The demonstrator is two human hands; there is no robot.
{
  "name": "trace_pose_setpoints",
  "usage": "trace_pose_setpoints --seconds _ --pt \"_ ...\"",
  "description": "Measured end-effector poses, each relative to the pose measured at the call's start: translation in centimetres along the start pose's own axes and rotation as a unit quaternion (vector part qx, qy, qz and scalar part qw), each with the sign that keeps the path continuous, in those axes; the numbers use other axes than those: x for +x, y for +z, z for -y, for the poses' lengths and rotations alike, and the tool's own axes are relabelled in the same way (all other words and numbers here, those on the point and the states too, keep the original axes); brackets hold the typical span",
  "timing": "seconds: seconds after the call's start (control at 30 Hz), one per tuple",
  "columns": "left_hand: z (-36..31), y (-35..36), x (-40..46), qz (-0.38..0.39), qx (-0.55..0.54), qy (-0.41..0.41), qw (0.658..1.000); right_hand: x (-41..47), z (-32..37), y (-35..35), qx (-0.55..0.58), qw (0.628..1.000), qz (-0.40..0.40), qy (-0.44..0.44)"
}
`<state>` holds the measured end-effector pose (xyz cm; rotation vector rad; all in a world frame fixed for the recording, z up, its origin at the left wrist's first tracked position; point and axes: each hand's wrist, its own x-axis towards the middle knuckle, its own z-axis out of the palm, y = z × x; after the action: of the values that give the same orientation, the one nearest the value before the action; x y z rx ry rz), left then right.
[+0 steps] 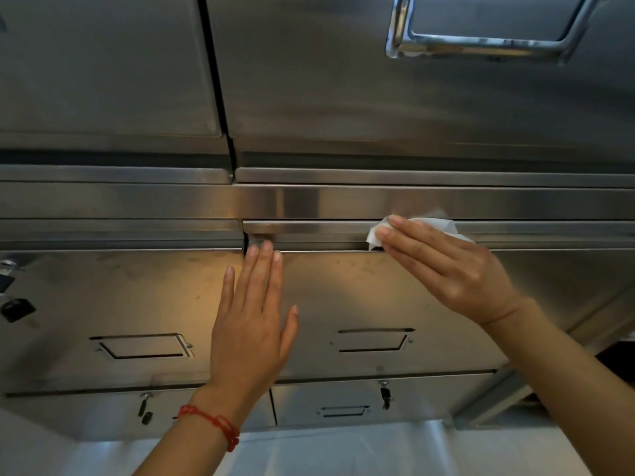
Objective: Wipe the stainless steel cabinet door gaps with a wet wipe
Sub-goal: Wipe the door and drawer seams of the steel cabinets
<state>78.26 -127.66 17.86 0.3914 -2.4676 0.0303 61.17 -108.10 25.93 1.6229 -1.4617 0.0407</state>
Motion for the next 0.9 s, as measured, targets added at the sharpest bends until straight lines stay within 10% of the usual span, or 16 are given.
trace_pose_setpoints --seconds 0.9 --pt "0.1 0.4 0.0 -0.02 0.016 0.009 1.0 -1.4 -1.4 -0.1 -0.04 0.999 0.005 -0.031"
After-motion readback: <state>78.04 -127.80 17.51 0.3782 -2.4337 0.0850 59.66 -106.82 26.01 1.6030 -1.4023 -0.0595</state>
